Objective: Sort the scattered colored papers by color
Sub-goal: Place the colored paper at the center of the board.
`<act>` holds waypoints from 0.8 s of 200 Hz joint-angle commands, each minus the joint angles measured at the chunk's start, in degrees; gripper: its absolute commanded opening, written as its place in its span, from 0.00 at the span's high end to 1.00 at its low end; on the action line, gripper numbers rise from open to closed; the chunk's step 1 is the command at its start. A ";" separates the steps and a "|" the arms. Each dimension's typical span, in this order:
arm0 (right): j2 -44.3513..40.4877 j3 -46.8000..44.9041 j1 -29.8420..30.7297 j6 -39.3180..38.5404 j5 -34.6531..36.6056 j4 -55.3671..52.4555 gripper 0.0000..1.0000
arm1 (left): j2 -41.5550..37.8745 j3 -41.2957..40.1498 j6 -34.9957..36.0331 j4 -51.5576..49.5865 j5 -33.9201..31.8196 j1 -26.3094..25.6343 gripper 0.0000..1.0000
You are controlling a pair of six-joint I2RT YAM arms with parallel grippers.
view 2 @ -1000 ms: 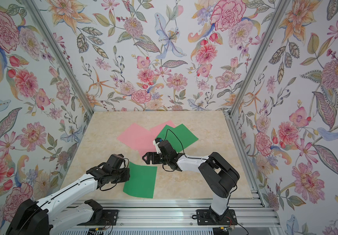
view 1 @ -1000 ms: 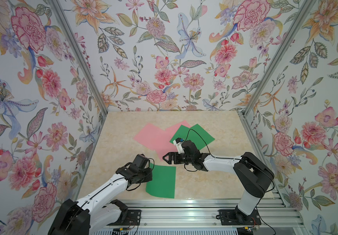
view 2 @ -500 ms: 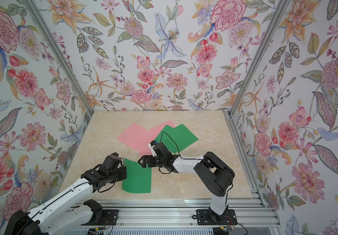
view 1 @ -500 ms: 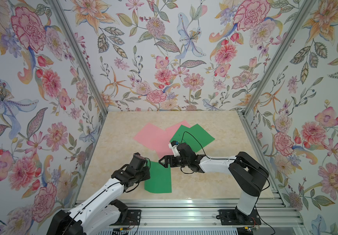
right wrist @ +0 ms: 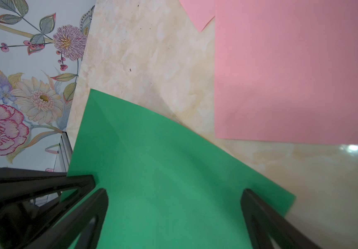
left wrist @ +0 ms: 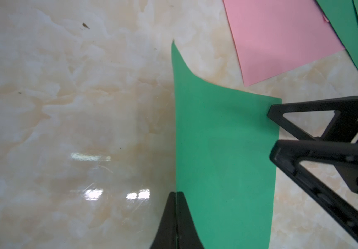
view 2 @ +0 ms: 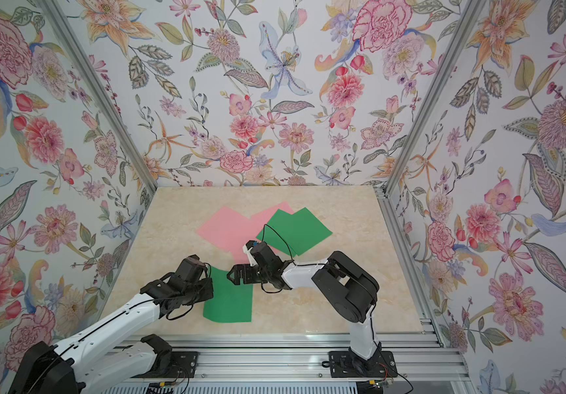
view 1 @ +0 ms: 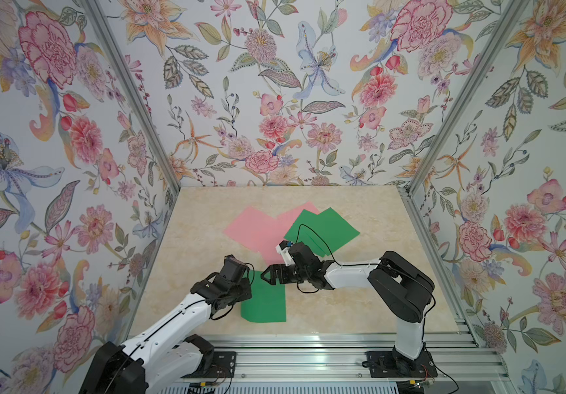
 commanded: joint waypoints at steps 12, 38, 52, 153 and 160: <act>1.18 1.37 0.55 -0.03 0.26 -1.67 0.00 | 0.07 1.48 1.25 -0.80 -1.69 -0.71 1.00; 0.82 1.02 0.53 -0.15 0.87 -2.18 0.00 | -1.25 1.43 2.22 -1.39 -2.35 -0.72 0.74; 0.82 1.10 0.54 -0.15 1.17 -2.70 0.00 | -1.48 2.84 3.47 -4.47 -5.13 -0.65 0.69; -9.83 8.18 -1.85 -5.48 6.58 -15.14 0.00 | 9.58 26.38 13.74 -7.98 -18.15 -0.21 0.61; -10.77 9.48 -3.02 -6.71 7.00 -16.56 0.00 | 11.34 27.14 14.26 -5.64 -15.74 -0.02 0.61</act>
